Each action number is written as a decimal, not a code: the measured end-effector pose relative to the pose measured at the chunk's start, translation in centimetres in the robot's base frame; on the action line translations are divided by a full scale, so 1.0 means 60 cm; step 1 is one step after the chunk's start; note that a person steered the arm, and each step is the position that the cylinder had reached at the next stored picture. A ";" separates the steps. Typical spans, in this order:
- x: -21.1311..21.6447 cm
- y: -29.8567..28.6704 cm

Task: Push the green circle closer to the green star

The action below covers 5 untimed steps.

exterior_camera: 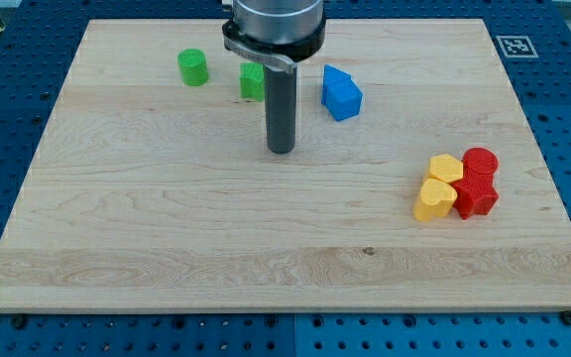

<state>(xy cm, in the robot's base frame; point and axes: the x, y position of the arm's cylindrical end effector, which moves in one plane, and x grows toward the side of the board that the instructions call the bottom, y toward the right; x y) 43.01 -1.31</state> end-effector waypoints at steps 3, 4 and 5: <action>-0.091 -0.289; -0.175 -0.357; -0.259 -0.352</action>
<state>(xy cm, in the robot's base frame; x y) 27.46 -22.44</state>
